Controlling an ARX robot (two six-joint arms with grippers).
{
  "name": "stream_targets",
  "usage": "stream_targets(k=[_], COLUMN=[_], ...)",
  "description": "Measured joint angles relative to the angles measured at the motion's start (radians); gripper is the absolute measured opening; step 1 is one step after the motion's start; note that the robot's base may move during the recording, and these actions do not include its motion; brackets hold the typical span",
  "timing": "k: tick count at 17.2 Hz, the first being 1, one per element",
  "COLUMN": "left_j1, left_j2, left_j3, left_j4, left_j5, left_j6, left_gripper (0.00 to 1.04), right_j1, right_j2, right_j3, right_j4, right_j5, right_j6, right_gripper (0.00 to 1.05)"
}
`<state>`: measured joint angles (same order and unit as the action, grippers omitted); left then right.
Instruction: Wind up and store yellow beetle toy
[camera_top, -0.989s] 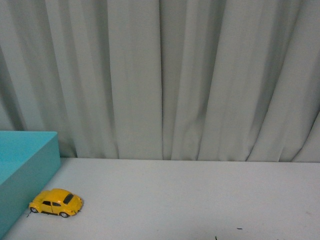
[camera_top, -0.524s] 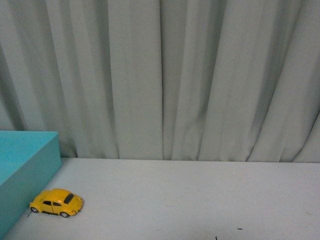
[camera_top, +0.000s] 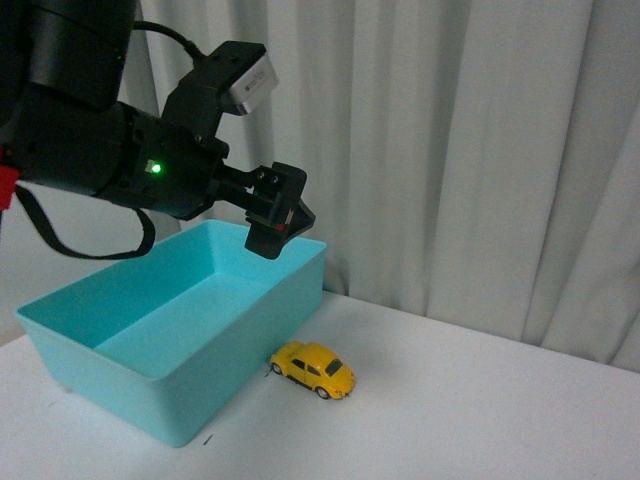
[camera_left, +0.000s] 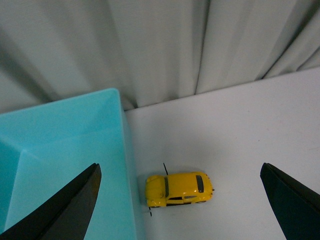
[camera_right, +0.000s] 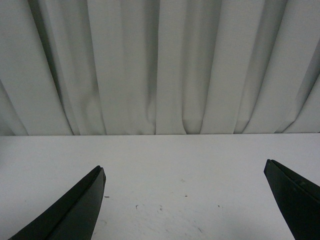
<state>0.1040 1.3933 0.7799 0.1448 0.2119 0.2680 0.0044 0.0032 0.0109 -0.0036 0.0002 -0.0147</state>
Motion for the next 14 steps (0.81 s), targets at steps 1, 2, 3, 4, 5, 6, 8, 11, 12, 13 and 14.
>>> stream_targets(k=[1, 2, 3, 4, 5, 6, 8, 11, 12, 13, 14], left_j1=[-0.003, -0.003, -0.007, -0.009, -0.012, -0.016, -0.042, -0.09, -0.1, -0.102, -0.098], left_j2=[0.042, 0.093, 0.14, 0.185, 0.21, 0.225, 0.312, 0.419, 0.458, 0.504, 0.539], left_j3=[0.041, 0.094, 0.145, 0.196, 0.226, 0.245, 0.356, 0.442, 0.459, 0.483, 0.498], left_j4=[-0.014, -0.034, -0.066, -0.111, -0.137, -0.153, -0.266, -0.415, -0.432, -0.447, -0.458], left_j5=[0.011, 0.02, 0.032, 0.036, 0.036, 0.036, 0.035, 0.008, -0.006, -0.045, -0.092], left_j6=[0.047, 0.116, 0.195, 0.276, 0.325, 0.357, 0.557, 0.872, 0.956, 1.06, 1.143], left_gripper=[0.98, 0.98, 0.98, 0.98, 0.98, 0.98, 0.98, 0.98, 0.98, 0.98, 0.98], right_j1=[0.0, 0.0, 0.0, 0.0, 0.0, 0.0, 0.0, 0.0, 0.0, 0.0, 0.0], right_j2=[0.0, 0.0, 0.0, 0.0, 0.0, 0.0, 0.0, 0.0, 0.0, 0.0, 0.0], right_j3=[0.0, 0.0, 0.0, 0.0, 0.0, 0.0, 0.0, 0.0, 0.0, 0.0, 0.0], right_j4=[0.0, 0.0, 0.0, 0.0, 0.0, 0.0, 0.0, 0.0, 0.0, 0.0, 0.0], right_j5=[0.0, 0.0, 0.0, 0.0, 0.0, 0.0, 0.0, 0.0, 0.0, 0.0, 0.0], right_j6=[0.0, 0.0, 0.0, 0.0, 0.0, 0.0, 0.0, 0.0, 0.0, 0.0, 0.0], right_gripper=[0.98, 0.98, 0.98, 0.98, 0.98, 0.98, 0.98, 0.98, 0.98, 0.98, 0.98])
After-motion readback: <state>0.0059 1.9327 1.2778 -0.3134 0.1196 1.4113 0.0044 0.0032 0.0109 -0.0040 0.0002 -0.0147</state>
